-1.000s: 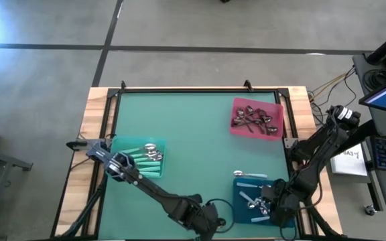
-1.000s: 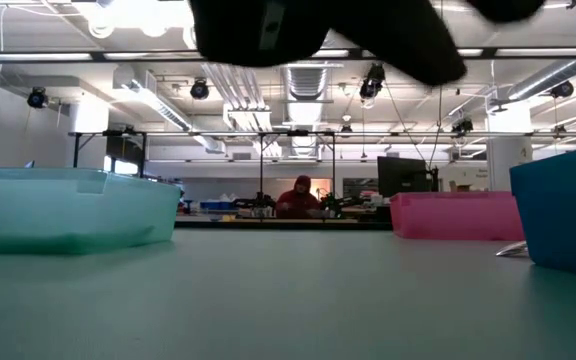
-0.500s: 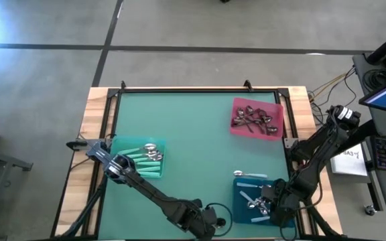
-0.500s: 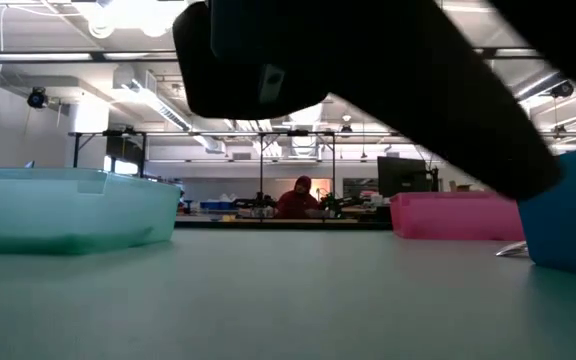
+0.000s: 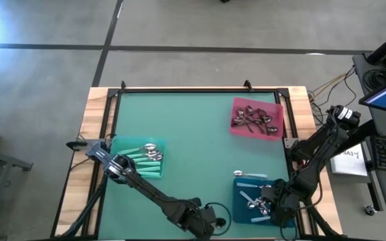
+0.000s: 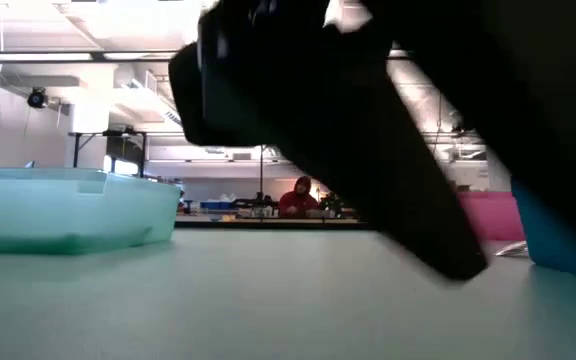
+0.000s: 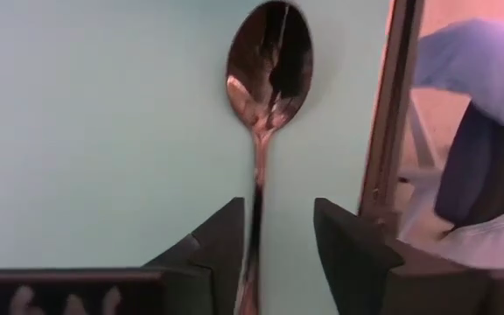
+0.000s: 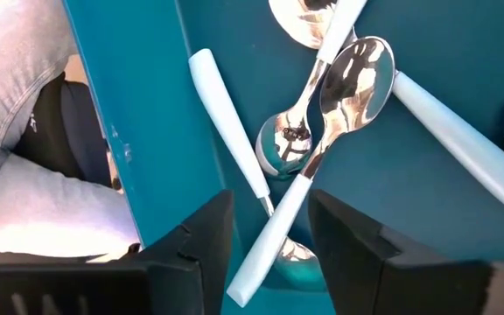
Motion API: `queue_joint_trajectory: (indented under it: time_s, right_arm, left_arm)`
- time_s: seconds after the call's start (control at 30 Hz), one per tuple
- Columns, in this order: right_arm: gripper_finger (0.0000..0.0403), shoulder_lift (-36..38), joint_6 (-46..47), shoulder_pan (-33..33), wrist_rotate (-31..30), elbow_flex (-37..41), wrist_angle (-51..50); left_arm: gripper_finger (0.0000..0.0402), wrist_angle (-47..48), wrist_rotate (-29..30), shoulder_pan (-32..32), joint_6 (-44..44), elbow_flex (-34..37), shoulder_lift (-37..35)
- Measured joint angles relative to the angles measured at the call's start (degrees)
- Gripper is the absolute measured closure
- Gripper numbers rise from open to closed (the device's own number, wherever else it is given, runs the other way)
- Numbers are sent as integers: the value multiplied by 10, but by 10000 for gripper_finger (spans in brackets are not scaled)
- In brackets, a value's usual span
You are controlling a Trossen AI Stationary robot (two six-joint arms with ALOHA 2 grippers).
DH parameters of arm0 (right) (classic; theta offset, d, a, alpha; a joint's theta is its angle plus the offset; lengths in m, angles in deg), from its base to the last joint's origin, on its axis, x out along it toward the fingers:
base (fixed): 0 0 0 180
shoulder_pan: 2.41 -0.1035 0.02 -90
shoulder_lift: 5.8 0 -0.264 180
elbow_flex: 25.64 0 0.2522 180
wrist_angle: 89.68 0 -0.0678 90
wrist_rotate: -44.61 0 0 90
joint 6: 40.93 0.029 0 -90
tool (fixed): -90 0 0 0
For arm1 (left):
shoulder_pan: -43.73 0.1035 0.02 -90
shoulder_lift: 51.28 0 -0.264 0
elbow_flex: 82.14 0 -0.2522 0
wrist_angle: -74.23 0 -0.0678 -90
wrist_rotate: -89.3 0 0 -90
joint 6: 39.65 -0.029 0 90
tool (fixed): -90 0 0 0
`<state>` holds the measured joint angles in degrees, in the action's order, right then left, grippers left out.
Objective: Sort silverware by color (type)
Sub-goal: Put the black spoon into the red bin
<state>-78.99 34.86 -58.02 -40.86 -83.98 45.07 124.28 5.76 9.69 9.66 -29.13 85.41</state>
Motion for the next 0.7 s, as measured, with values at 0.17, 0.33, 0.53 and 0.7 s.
queue_joint_trajectory:
  time_s: [0.17, 0.33, 0.53, 0.7]
  right_arm:
    - [262, 0, 0, 0, 0, 0, 0]
    - [265, 0, -4, 0, 0, 0, 0]
    - [268, 0, -8, 0, 0, 0, -2]
    - [267, 0, -9, 0, 0, 0, -7]
  left_arm:
    - [239, -1, 1, 0, -17, 6, 0]
    - [228, 2, 16, 0, -33, 6, 0]
    - [239, -3, -20, -2, -42, -18, 36]
    - [253, 79, 18, -3, -36, -86, 77]
